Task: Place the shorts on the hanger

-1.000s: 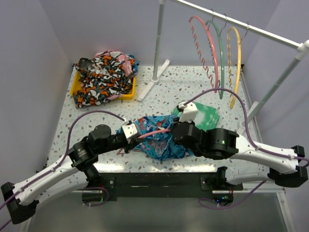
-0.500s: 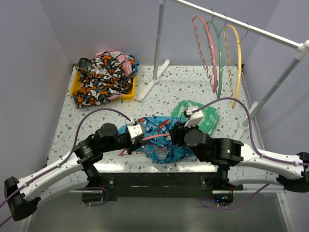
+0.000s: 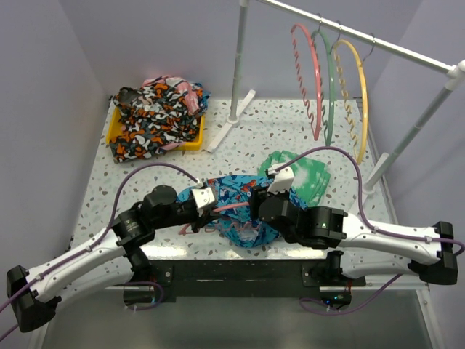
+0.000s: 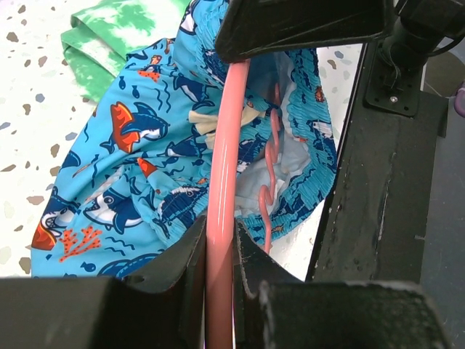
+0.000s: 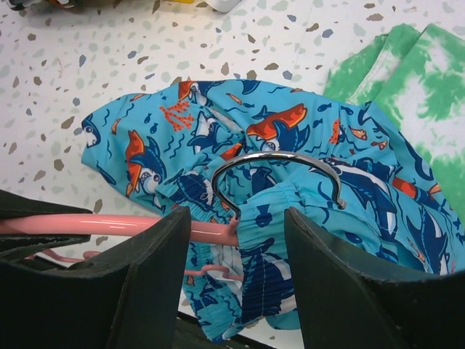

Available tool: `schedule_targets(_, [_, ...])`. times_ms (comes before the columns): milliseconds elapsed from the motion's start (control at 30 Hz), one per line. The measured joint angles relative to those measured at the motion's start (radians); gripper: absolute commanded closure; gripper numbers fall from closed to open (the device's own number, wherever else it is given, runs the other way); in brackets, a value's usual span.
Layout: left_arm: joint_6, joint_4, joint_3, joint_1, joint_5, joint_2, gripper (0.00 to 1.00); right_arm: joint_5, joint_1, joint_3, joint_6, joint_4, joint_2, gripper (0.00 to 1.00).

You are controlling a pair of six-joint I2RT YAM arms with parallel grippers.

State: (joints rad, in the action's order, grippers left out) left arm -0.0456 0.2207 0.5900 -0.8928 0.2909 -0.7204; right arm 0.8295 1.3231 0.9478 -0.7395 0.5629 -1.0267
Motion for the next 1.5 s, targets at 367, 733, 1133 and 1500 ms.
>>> schedule_targets(367, [-0.003,-0.009,0.001,-0.023,0.008,-0.067,1.00,0.064,0.000,0.000,-0.071,0.040,-0.068,1.00])
schedule_targets(733, [0.096,-0.009,0.076,-0.031,-0.079,-0.121,0.37,0.101,0.000,-0.026,-0.080,0.071,-0.029,1.00])
schedule_targets(1133, [0.383,0.205,0.222,0.074,-0.466,-0.124,0.26,0.107,0.006,-0.035,-0.072,0.071,-0.020,1.00])
schedule_targets(1500, [0.392,0.233,0.187,0.276,-0.185,-0.276,0.55,0.082,0.019,-0.080,0.042,0.050,0.063,1.00])
